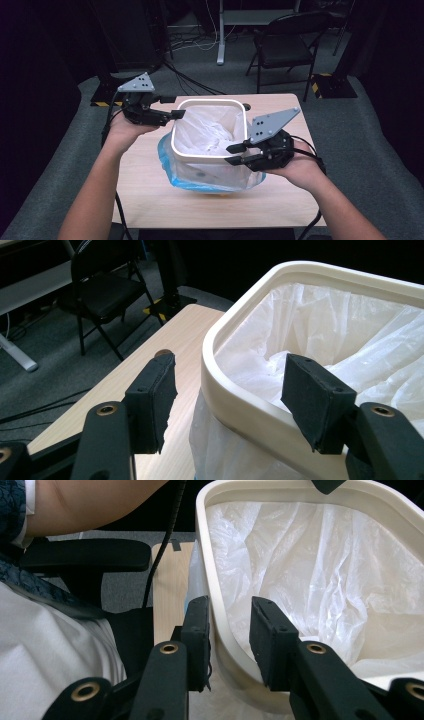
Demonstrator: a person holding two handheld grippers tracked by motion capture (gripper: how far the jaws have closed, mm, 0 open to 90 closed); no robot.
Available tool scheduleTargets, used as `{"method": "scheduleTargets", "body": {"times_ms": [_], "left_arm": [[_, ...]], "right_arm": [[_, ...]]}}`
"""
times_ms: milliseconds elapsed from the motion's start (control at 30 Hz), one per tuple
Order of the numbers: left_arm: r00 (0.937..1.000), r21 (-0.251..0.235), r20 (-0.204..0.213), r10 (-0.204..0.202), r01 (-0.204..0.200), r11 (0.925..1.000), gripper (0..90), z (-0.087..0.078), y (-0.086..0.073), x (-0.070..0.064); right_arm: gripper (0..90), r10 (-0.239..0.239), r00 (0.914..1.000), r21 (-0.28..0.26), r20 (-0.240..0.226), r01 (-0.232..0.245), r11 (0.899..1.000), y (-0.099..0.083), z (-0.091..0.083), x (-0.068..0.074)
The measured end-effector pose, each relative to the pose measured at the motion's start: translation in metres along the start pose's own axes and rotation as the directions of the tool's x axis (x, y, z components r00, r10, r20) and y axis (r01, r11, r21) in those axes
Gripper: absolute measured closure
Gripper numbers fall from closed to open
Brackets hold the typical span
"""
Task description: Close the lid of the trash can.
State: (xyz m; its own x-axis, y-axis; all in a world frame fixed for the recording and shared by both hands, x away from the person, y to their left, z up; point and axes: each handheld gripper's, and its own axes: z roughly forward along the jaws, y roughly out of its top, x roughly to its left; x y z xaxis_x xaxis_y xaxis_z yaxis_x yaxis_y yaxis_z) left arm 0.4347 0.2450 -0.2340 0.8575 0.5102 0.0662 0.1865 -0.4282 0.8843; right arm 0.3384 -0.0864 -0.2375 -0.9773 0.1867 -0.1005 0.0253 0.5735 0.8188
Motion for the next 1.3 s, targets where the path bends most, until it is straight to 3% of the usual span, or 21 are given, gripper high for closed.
{"method": "scheduleTargets", "body": {"times_ms": [367, 1100, 1233, 1300], "left_arm": [[0.9999, 0.015, 0.001, -0.012, 0.012, 0.9998, 37.7, 0.005, -0.006, 0.003], [0.9956, -0.03, 0.041, -0.085, 0.086, 0.9958, 37.7, 0.014, -0.026, 0.01], [0.998, -0.012, 0.021, -0.06, 0.06, 0.9981, 37.6, 0.011, -0.023, 0.007], [0.9977, -0.025, 0.033, -0.059, 0.06, 0.9979, 36.7, 0.007, -0.021, 0.007]], "right_arm": [[68.5, 0.019, 0.9998, -0.015, -0.002, -0.019, 1.0, -0.008, 0.001, -0.003], [67.3, 0.051, 0.9987, -0.066, -0.001, -0.051, 0.997, -0.019, 0.004, -0.003], [61.7, 0.055, 0.9984, -0.067, -0.012, -0.056, 0.996, -0.019, 0.004, -0.003], [60.4, 0.061, 0.9981, -0.065, -0.011, -0.062, 0.996, -0.019, 0.004, -0.004]]}}
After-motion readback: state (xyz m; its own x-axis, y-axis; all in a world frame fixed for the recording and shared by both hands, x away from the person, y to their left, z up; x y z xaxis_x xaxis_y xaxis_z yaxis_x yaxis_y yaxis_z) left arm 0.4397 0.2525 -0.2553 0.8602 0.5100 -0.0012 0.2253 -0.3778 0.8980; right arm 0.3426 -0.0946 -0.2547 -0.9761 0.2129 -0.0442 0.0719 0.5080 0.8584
